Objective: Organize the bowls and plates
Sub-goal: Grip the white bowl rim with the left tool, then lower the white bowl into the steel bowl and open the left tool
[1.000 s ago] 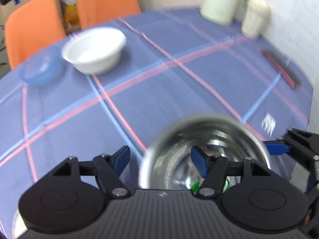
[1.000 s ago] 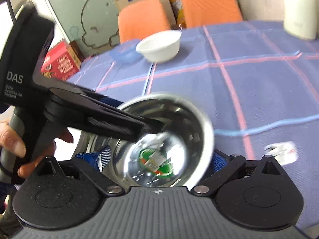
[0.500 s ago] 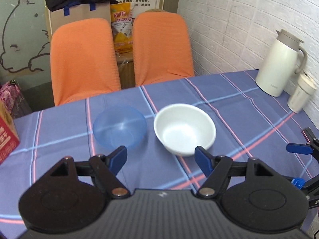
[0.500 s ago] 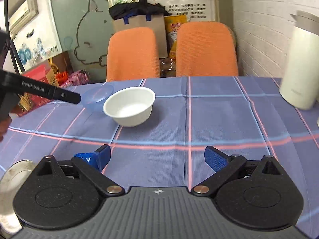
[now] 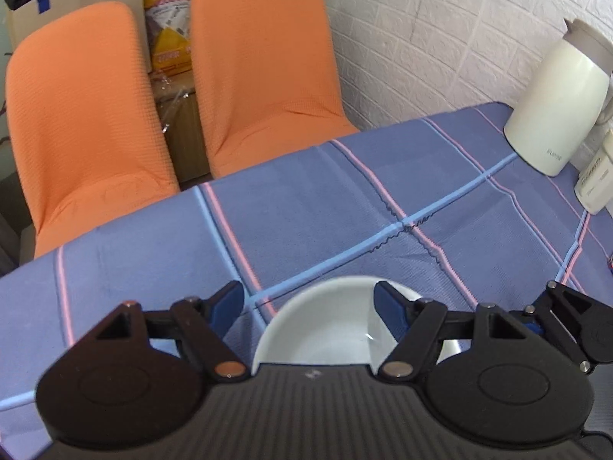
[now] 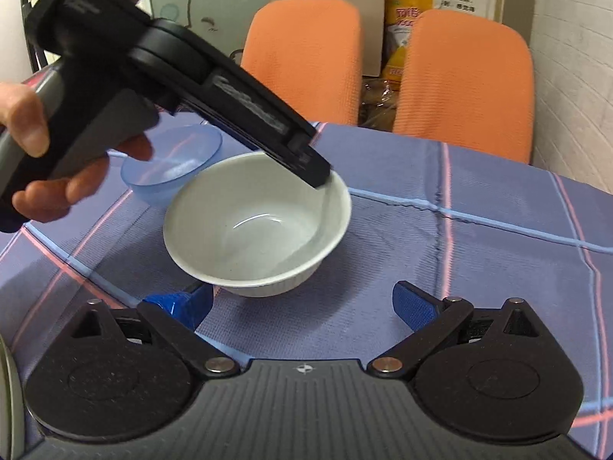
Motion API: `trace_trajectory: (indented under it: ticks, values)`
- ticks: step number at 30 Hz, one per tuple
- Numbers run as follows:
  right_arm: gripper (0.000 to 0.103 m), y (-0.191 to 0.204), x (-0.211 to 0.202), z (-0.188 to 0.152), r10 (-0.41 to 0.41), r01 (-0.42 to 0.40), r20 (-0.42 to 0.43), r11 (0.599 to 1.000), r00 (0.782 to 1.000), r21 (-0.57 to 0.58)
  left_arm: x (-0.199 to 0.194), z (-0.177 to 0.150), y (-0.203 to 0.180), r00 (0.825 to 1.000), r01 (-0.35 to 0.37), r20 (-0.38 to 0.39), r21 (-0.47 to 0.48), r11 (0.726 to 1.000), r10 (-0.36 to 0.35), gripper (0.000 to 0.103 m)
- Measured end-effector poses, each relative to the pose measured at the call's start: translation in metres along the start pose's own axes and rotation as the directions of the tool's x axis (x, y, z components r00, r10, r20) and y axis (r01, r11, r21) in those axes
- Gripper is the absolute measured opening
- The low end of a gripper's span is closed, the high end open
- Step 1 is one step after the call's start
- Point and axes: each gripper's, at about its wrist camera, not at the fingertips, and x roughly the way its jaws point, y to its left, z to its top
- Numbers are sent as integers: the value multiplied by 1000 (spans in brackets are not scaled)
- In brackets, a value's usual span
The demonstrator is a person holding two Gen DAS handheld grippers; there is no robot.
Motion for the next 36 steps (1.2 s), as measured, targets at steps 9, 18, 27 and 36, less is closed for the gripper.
trace_trajectory:
  ticks: [9,18,27,36]
  values:
    - [86,12,16,-2,-19,23,45,996,999,-85,12,-12,1,999,18,-29,4,1000,-17,73]
    - [85,21,12,-2,0,17,131,992,991,-126,-3,-23,-7,999,37,-30,13,999,-37,72]
    - [85,32,-44,-6,-29,54,196,991,980,-123,-49,-38,-36,997,77,22,23,997,-78,72]
    - [85,62,-134,-42,-49,85,227,985,973,-152,-128,-99,-99,992,119,46,43,992,-121,72]
